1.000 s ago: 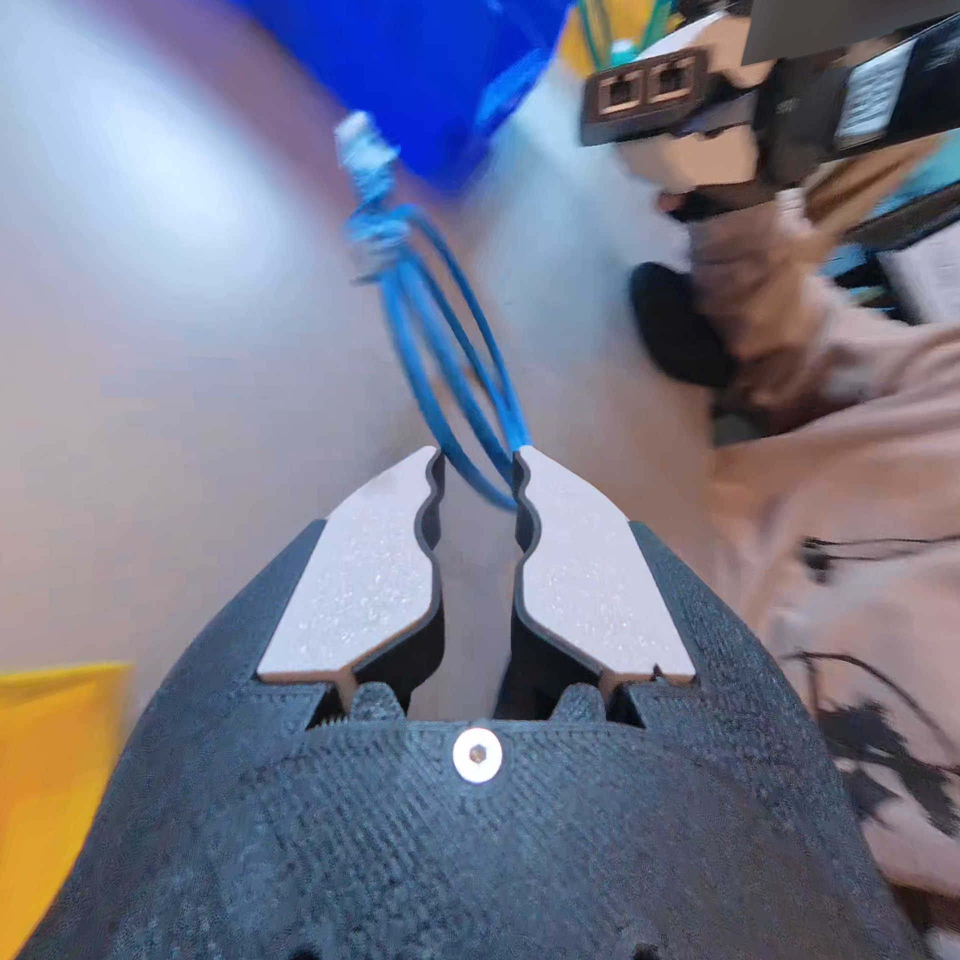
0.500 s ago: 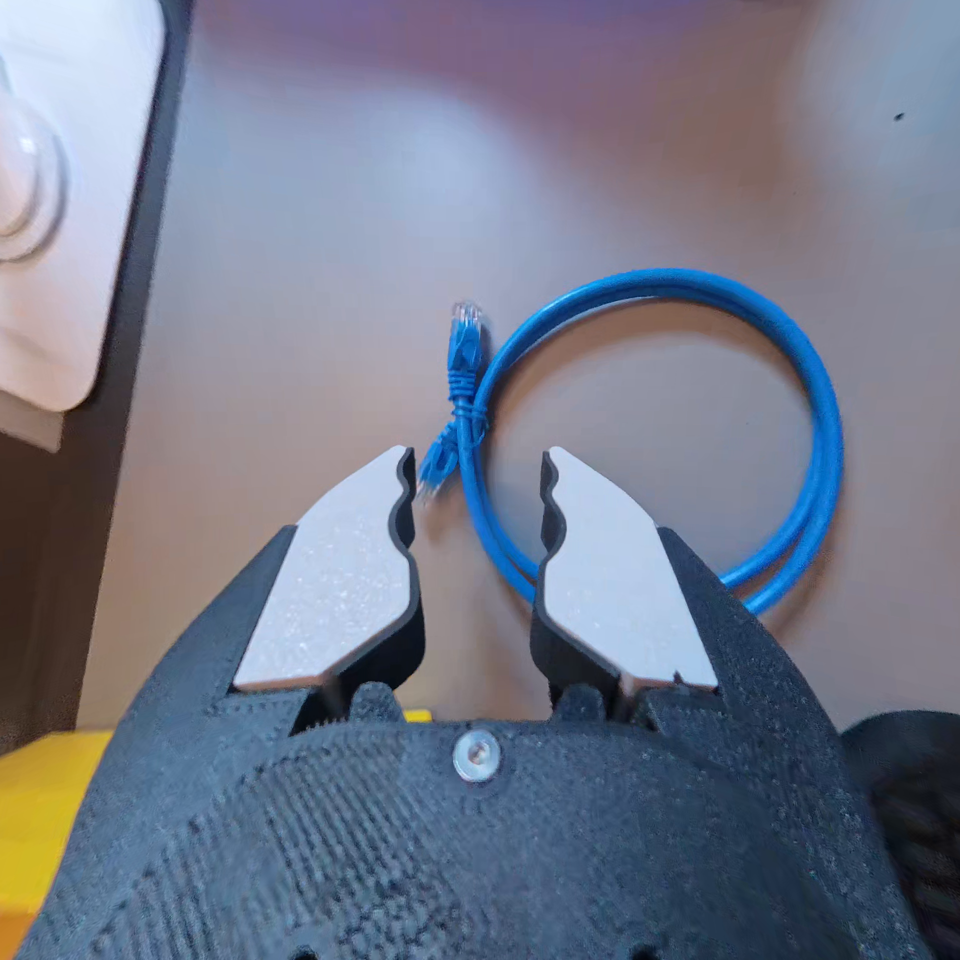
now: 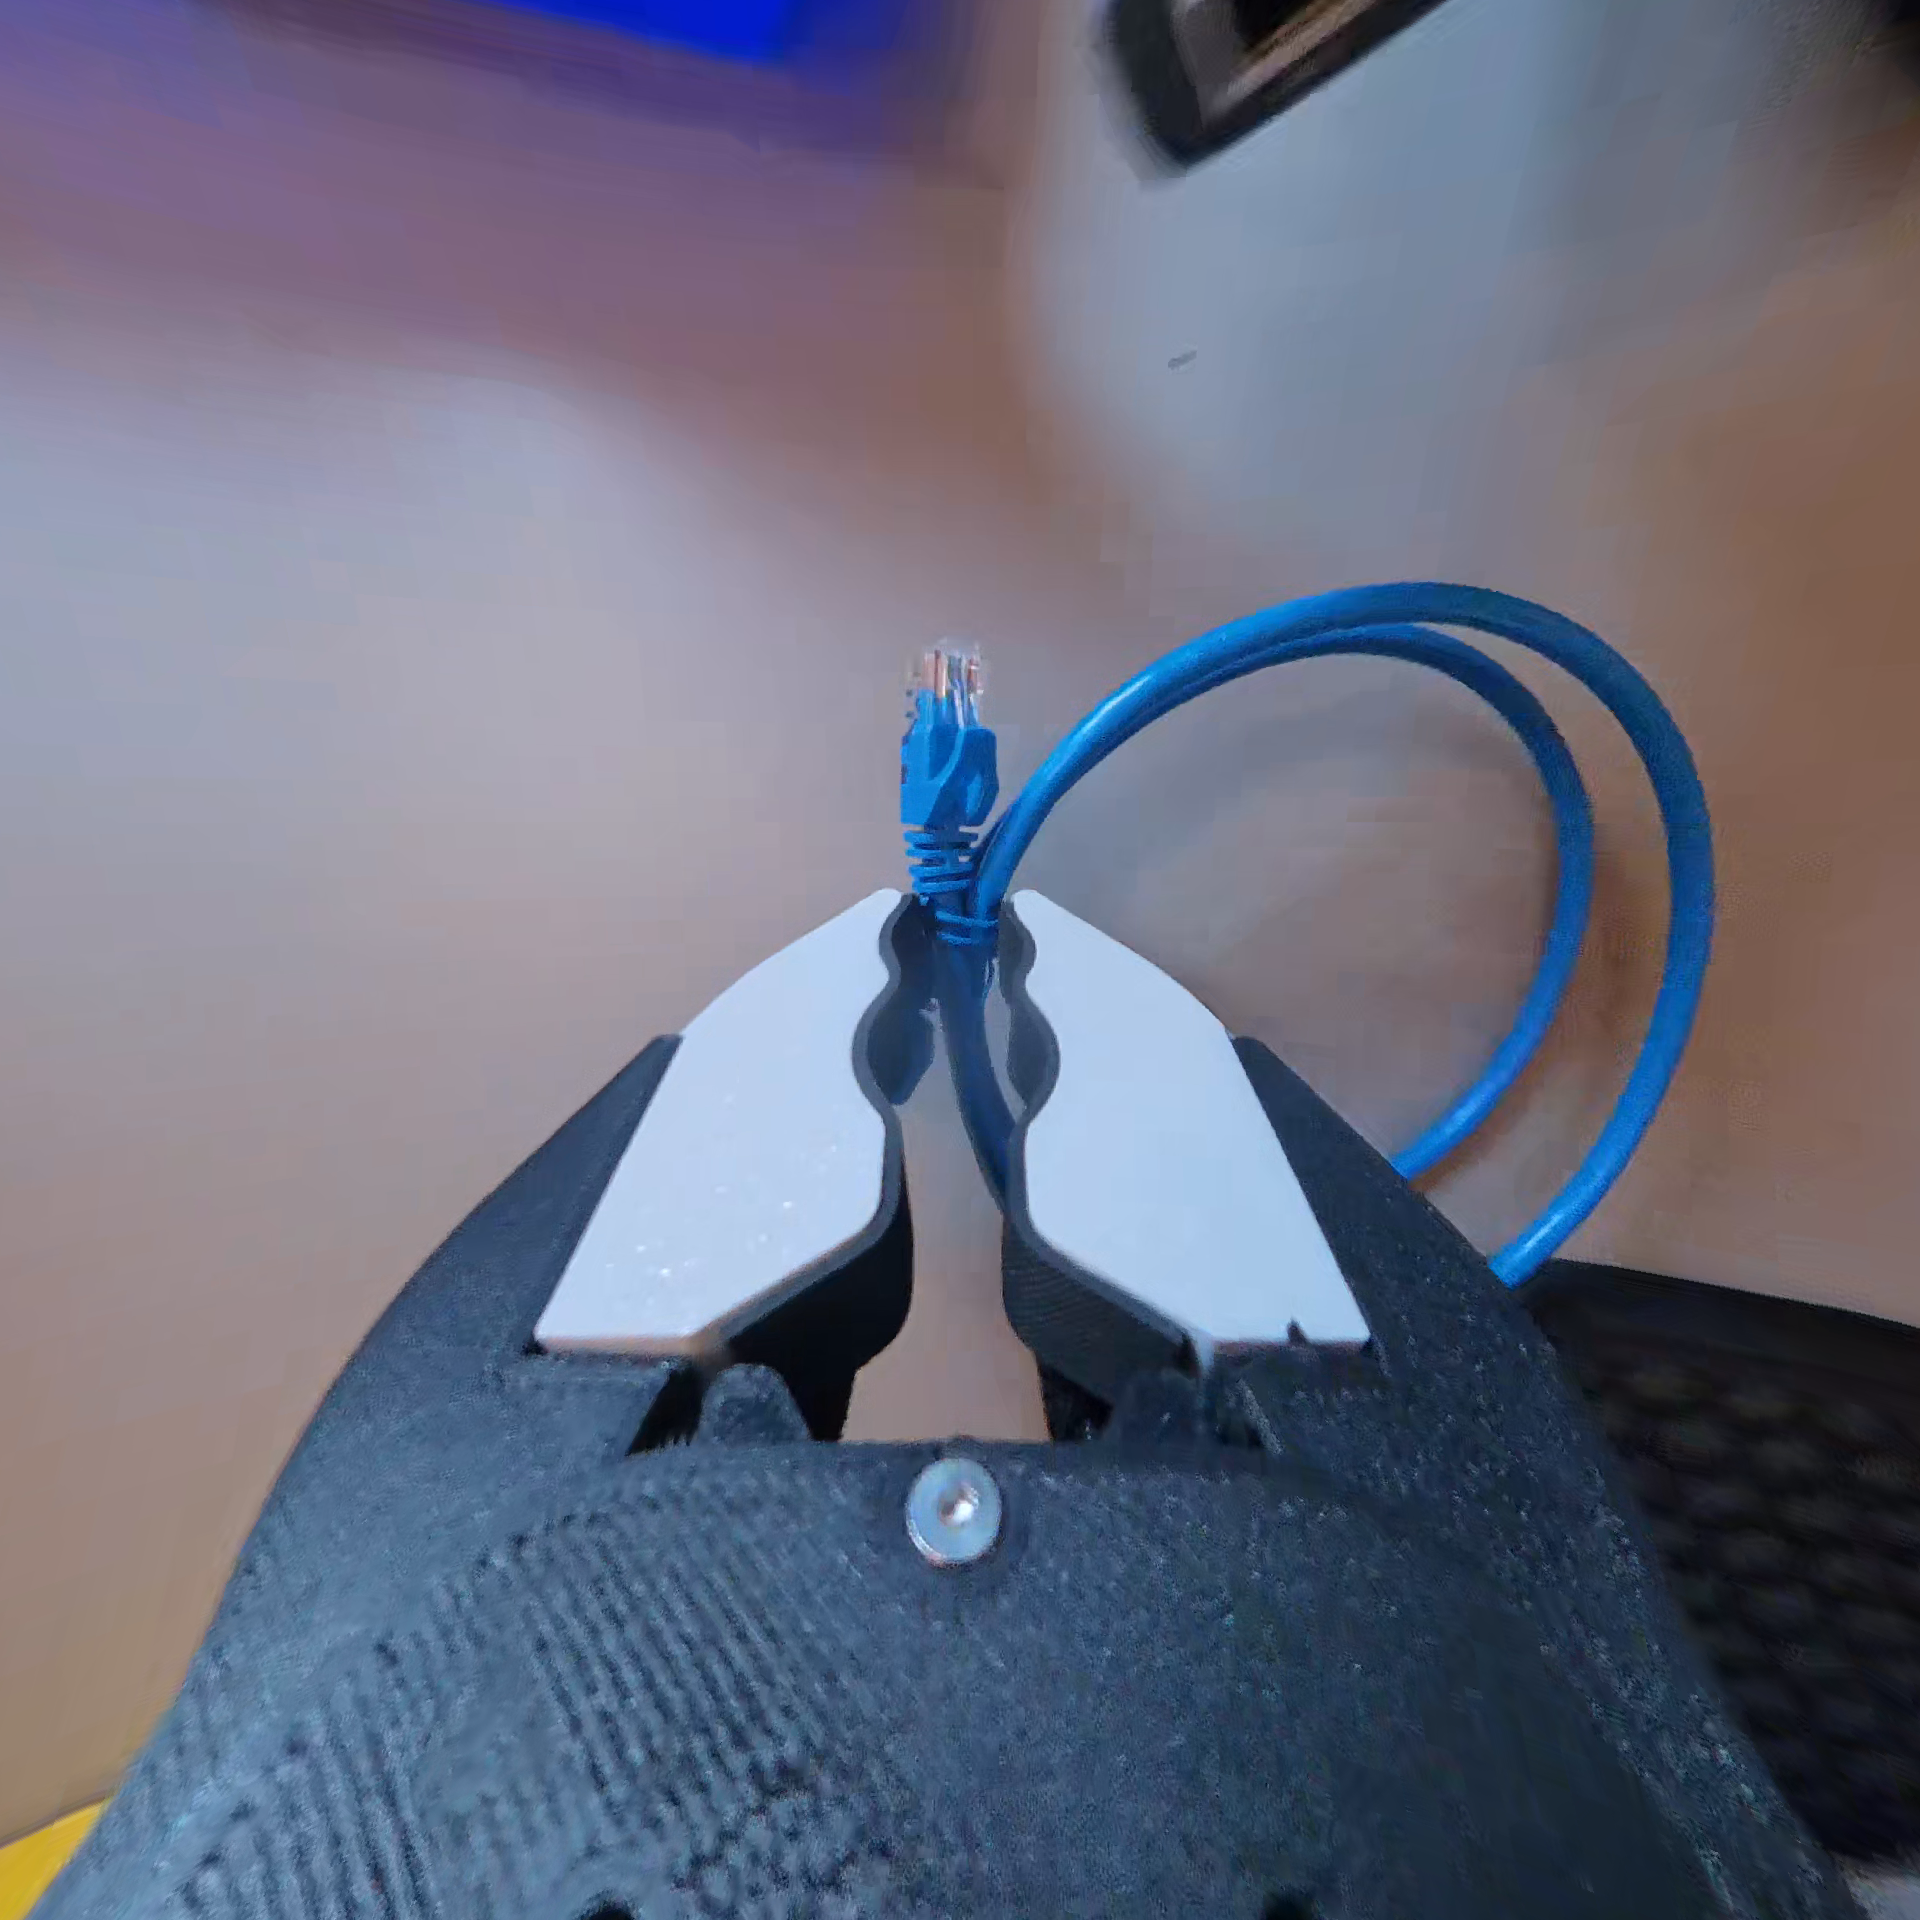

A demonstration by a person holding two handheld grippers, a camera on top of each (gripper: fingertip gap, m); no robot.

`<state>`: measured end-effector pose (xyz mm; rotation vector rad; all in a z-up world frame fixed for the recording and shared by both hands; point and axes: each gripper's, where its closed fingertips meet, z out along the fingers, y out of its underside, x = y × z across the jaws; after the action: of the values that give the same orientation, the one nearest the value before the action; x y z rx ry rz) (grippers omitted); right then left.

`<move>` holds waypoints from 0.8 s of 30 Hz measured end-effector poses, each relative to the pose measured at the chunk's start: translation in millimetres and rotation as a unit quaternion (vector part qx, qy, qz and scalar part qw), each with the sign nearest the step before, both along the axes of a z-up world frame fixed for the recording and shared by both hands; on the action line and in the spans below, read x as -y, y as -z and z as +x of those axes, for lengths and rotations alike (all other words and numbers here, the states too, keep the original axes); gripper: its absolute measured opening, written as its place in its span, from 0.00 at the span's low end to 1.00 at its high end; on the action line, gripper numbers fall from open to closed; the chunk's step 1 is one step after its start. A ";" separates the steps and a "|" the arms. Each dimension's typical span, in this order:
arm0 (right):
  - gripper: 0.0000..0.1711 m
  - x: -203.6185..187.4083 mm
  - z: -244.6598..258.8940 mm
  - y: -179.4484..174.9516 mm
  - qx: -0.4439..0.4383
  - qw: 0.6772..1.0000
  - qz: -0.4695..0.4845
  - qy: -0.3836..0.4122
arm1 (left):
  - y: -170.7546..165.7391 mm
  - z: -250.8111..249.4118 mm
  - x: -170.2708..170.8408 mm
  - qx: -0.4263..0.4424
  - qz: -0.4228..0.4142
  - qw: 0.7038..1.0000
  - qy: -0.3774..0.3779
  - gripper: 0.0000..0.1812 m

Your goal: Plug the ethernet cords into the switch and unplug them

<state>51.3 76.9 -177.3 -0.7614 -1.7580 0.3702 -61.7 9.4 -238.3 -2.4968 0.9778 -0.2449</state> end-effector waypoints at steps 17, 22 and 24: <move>0.12 56.8 -16.8 39.5 0.021 0.962 0.252 -0.102 | 7.4 51.7 55.8 0.160 -0.063 0.985 0.010 0.08; 0.12 60.8 -17.9 38.9 0.010 0.956 0.274 -0.103 | 11.8 53.6 58.9 0.210 -0.096 0.973 0.004 0.08; 0.12 61.1 -18.2 37.6 0.002 0.953 0.285 -0.102 | 13.5 55.1 61.3 0.217 -0.109 0.970 0.006 0.08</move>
<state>33.1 15.8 -214.9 -0.1680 -1.8250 -0.0151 -6.6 -52.0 -251.8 -2.4676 0.8147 -0.9034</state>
